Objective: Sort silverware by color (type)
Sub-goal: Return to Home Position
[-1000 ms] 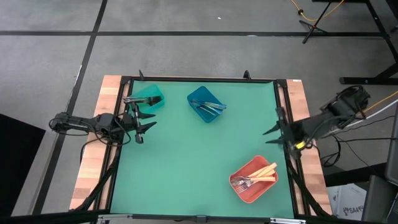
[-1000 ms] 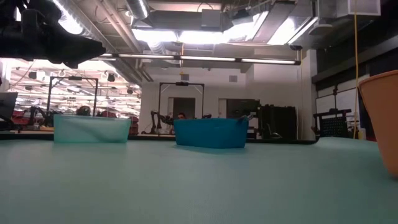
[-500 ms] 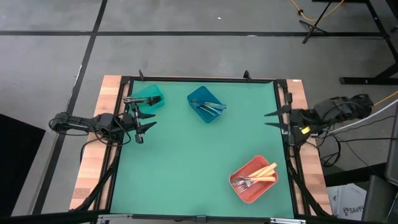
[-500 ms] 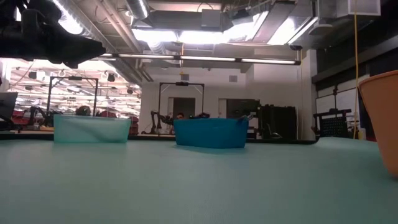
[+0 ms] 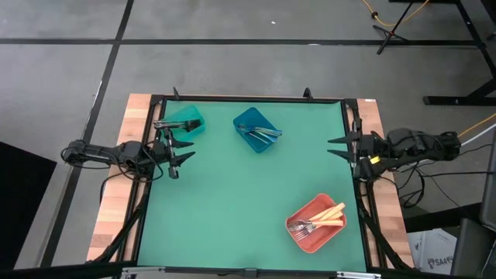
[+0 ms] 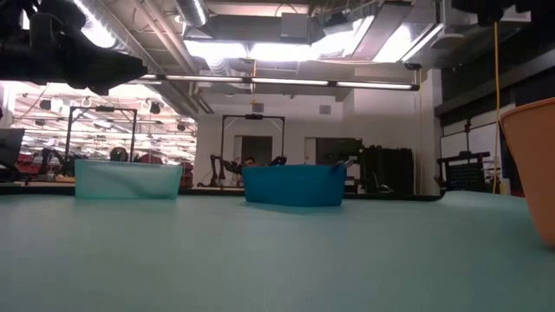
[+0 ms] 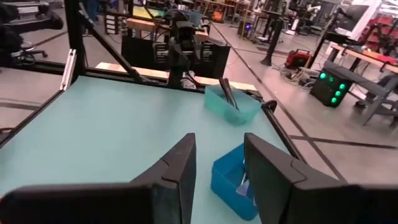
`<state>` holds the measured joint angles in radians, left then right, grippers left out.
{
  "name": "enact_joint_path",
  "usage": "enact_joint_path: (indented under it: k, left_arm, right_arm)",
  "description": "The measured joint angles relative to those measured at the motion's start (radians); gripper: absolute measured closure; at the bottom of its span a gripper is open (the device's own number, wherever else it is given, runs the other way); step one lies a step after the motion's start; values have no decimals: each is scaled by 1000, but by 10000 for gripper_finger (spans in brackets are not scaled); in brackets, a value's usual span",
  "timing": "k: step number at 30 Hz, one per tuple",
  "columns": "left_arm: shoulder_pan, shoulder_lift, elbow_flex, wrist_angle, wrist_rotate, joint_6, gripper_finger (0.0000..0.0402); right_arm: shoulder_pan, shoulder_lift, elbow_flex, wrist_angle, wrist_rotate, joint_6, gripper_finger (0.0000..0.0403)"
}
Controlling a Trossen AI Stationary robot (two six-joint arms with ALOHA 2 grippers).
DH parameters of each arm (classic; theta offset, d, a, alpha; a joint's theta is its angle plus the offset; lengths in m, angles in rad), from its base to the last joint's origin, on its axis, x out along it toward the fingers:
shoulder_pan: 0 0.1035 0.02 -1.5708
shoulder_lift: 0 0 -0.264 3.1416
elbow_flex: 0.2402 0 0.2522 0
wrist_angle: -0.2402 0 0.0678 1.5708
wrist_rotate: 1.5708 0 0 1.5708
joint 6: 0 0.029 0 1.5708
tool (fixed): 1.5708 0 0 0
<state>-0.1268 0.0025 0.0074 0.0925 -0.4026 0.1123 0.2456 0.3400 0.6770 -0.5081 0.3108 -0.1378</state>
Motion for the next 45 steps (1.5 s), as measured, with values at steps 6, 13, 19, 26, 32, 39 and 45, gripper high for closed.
enact_joint_path:
  k: [6, 13, 19, 26, 32, 39, 45]
  left_arm:
    - [0, 0, 0, 0, 0, 0, 250]
    - [0, 0, 0, 0, 0, 0, 250]
    - [0, 0, 0, -1, 0, 0, 250]
    - [0, 0, 0, -2, 0, 0, 250]
    - [0, 0, 0, -2, 0, 0, 250]
    - [0, 0, 0, -2, 0, 0, 250]
    - [0, 0, 0, -2, 0, 0, 250]
  right_arm:
    - [-5, -81, -99, 100, -8, 4, 281]
    - [-5, -185, -241, 266, -9, -24, 281]
    - [-5, -237, -334, 313, -6, -25, 281]
    - [-4, -247, -453, 470, -8, -24, 281]
    - [-4, -247, -584, 648, -8, -22, 281]
    - [-30, -247, -669, 743, -9, -20, 281]
    - [-162, -247, -670, 738, -87, -16, 281]
